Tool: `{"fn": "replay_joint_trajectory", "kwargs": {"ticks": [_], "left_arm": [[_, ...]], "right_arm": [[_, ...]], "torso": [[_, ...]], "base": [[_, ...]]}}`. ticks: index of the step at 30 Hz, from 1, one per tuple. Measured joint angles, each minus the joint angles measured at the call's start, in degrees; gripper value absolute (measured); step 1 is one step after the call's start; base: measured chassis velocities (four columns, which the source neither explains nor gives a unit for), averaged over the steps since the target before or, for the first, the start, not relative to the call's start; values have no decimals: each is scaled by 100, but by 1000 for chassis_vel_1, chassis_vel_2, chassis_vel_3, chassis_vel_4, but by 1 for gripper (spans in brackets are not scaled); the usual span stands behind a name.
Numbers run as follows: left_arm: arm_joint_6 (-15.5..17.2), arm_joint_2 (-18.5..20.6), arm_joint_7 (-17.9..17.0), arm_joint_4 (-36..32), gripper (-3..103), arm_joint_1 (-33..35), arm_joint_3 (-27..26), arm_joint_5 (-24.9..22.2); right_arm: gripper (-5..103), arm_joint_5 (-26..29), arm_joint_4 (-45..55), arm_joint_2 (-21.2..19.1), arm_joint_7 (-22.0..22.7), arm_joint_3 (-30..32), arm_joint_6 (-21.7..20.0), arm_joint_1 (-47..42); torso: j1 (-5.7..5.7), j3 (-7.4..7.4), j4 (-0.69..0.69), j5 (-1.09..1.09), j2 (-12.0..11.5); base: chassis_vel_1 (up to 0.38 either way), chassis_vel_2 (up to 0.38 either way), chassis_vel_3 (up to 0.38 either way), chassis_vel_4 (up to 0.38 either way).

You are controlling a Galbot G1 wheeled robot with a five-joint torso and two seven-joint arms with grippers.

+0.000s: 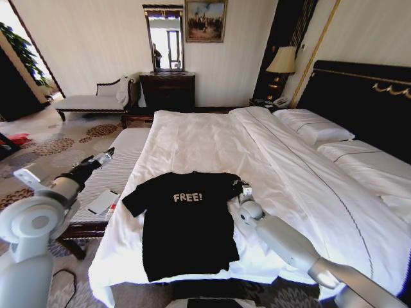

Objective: Fold the clothes on the bed.

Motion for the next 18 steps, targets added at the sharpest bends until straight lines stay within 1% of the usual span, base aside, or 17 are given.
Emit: {"fn": "replay_joint_trajectory", "kwargs": {"ticks": [7,11,18], "left_arm": [[-3,16,0,-1,100,2,-17,-11],[-3,-4,0,-11,100,12,-10,-12],[-4,2,0,0,100,10,-25,-12]], "right_arm": [[0,30,-156,34,2,-29,-47,205],[0,81,-218,26,118,-124,-190,296],[0,7,-266,25,243,-141,-259,265]], "torso": [[0,0,1,0,0],[0,0,0,0,0],[0,0,0,0,0]], "base": [[0,0,0,0],[0,0,0,0],[0,0,0,0]]}}
